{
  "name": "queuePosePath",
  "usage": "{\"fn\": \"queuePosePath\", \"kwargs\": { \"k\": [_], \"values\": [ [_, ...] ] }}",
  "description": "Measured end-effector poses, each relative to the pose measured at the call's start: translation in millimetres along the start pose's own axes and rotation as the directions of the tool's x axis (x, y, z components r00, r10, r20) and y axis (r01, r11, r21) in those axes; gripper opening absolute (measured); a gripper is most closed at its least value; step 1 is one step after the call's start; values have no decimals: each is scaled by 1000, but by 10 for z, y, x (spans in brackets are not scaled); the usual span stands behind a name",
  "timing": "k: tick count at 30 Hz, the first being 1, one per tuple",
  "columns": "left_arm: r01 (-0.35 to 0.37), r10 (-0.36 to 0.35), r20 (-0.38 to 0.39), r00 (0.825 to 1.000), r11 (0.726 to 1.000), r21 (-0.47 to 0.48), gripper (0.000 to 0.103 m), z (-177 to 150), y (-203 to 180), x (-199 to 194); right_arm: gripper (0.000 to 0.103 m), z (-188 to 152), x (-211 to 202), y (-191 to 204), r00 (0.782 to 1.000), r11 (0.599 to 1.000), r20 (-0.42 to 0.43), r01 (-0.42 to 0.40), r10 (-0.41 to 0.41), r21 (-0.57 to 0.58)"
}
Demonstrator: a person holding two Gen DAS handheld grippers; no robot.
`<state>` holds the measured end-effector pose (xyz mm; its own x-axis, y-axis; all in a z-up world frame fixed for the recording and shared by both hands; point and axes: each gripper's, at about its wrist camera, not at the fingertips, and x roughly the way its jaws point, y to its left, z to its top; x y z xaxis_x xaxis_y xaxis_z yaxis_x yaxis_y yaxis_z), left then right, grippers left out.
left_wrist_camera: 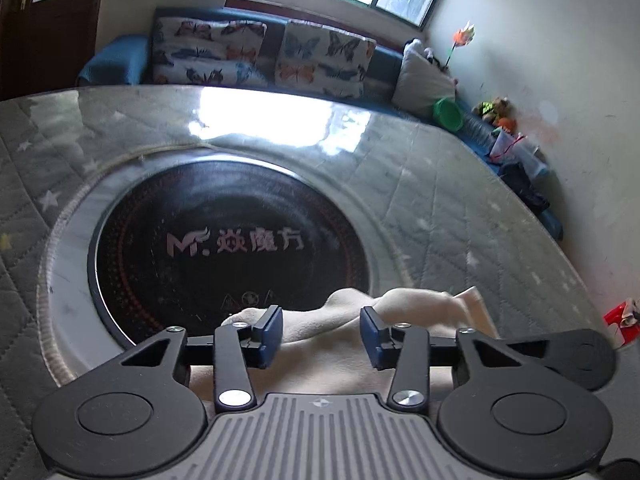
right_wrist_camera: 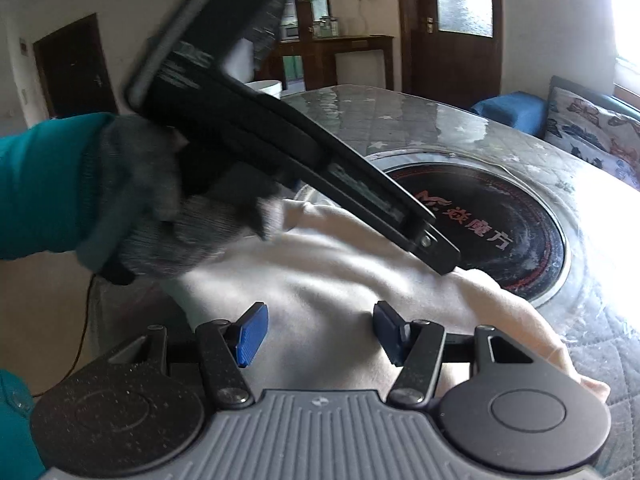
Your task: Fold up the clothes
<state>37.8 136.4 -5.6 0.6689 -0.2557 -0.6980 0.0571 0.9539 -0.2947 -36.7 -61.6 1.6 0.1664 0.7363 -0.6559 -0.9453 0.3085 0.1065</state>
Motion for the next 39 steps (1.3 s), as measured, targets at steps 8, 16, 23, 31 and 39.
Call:
{"fn": "queuePosePath", "kwargs": {
  "k": [8, 16, 23, 31, 39],
  "values": [
    [-21, 21, -19, 1000, 1000, 6, 44, -30, 32, 28, 59, -234, -166, 284, 996, 988, -65, -73, 65, -139],
    [-10, 10, -5, 1000, 1000, -14, 44, 24, 59, -30, 59, -160, -326, 398, 997, 979, -30, -82, 77, -188],
    [-14, 14, -16, 1000, 1000, -11, 44, 29, 77, 18, 59, -17, -44, 259, 995, 988, -10, -97, 97, -122],
    [-37, 36, -22, 999, 999, -15, 44, 28, 116, 75, 63, -291, -110, 589, 986, 973, -73, -160, 150, -167],
    [-48, 50, 39, 998, 998, -43, 44, -27, 136, -115, 62, -312, -376, 576, 995, 986, -19, -99, 97, -134]
  ]
}}
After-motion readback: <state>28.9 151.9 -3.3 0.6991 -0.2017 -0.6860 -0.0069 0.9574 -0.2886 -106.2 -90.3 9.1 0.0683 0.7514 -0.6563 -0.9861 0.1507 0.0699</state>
